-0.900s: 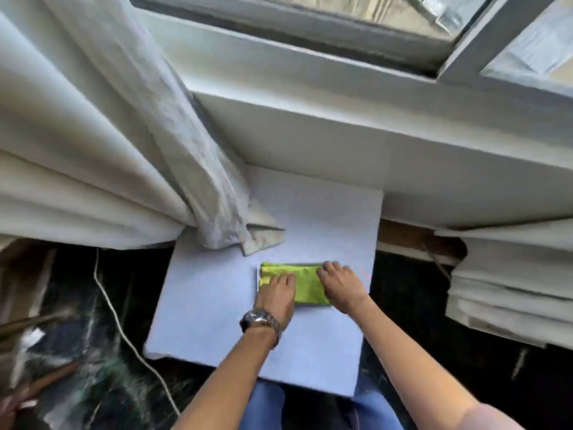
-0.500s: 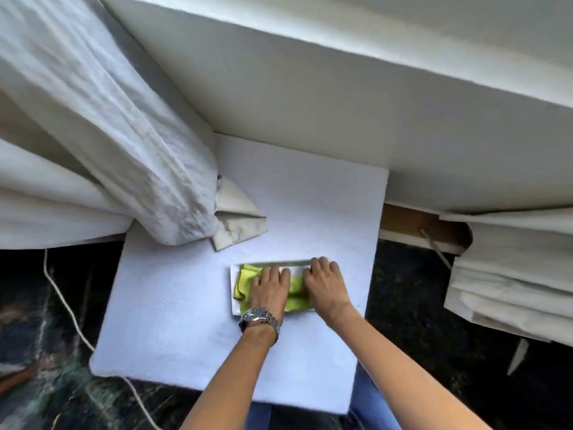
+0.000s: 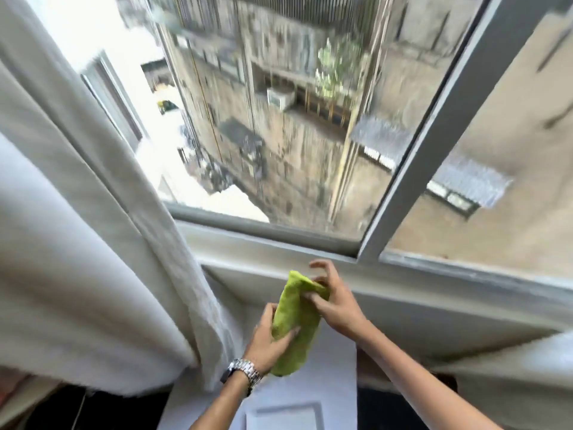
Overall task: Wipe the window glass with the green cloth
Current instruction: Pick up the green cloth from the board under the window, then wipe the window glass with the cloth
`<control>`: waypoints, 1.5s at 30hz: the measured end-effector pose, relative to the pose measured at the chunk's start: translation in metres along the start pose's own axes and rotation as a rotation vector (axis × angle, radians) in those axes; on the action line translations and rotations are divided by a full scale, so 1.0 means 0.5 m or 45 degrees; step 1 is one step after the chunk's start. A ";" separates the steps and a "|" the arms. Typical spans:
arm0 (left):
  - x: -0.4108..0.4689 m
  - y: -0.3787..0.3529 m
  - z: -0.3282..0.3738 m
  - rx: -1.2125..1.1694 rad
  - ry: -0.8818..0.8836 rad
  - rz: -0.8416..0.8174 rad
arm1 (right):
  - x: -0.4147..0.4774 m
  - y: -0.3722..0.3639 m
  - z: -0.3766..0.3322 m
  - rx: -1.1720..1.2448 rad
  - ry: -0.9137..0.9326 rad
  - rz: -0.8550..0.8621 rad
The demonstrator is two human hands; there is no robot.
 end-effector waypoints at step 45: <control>-0.053 1.019 1.291 0.839 -1.586 1.665 | 0.175 0.472 -1.302 -1.714 1.316 1.346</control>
Point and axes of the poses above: each hand's wrist, its own x-axis towards the middle knuckle, its own y-axis out of the back of the hand, z = x × y, the point moved 9 cm from there along x, towards the middle knuckle, and after that the axes turned 1 degree about -y, right-handed, at the moved point
